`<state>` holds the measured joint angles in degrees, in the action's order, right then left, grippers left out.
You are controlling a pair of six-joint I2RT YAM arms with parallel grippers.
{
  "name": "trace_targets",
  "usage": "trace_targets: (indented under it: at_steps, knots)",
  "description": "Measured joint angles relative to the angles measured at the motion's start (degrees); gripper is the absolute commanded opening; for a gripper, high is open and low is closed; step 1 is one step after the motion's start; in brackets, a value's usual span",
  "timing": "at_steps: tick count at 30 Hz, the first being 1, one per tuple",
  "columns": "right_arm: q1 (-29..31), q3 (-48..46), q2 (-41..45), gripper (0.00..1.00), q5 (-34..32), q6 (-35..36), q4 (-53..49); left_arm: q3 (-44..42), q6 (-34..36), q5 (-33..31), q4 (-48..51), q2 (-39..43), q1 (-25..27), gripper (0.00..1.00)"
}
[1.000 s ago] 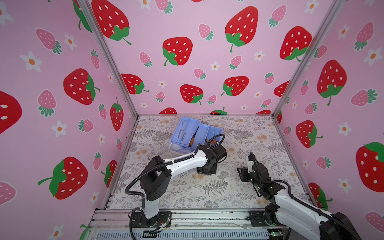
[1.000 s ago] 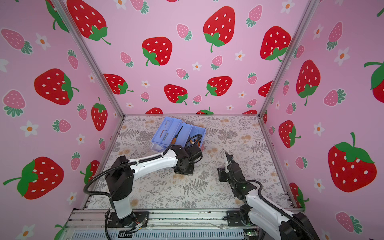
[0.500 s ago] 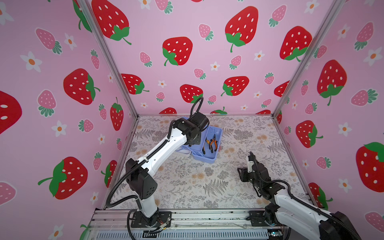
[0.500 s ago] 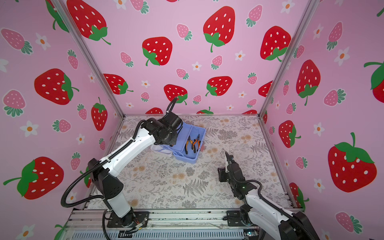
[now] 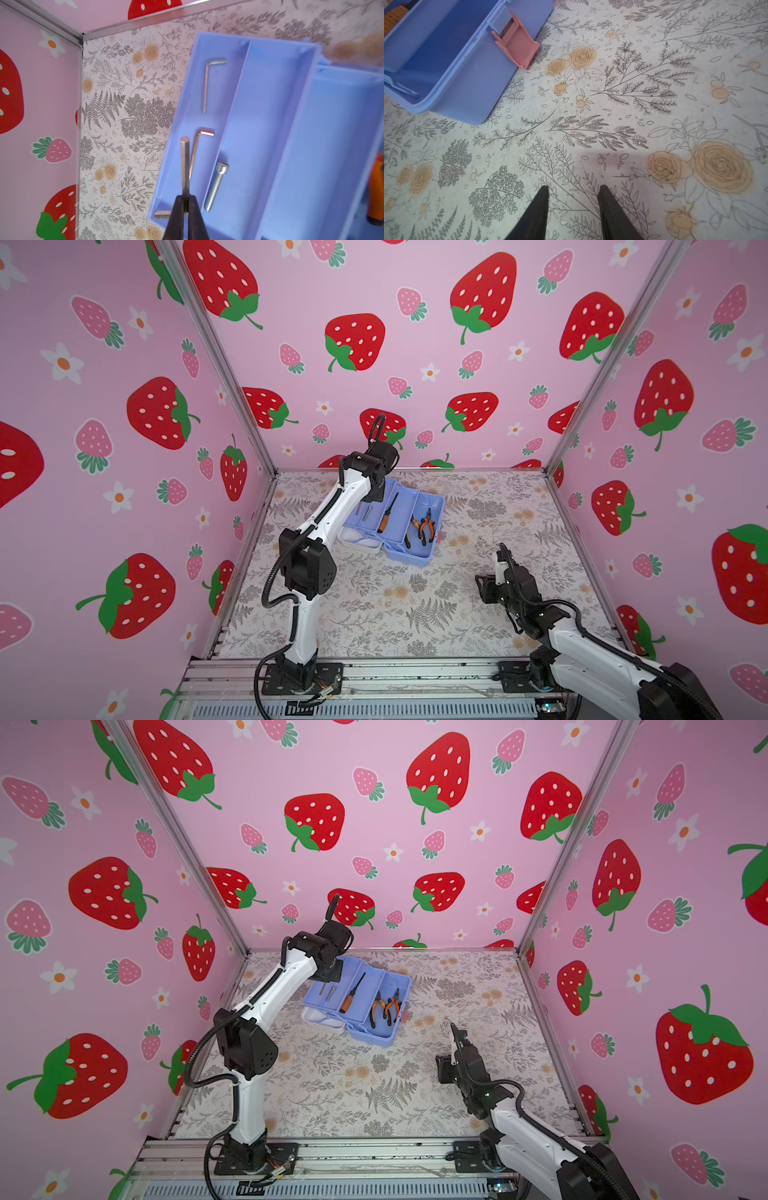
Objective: Pack the tool kit
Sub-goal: 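Lift silver hex key with left gripper and carry over upper tray, then lower silver hex key into upper tray beside other hex keys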
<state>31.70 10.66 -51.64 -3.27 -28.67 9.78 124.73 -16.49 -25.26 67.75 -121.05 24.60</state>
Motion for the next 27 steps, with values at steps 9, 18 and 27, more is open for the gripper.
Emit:
trace_targets:
  at_steps: [9,18,27]
  knots:
    - [-0.09,0.26,-2.62,0.43,-0.09,0.0,-0.04,-7.39,0.17,1.81,-1.38,0.72,-3.39,0.0]
    - [-0.11,0.26,-2.67,0.43,-0.09,0.0,-0.02,-11.74,-0.46,4.87,-3.56,0.79,-3.76,0.04]
    - [-0.11,0.26,-2.67,0.47,-0.15,-0.04,-0.02,-12.72,-1.29,5.84,-4.72,0.79,-3.72,0.3]
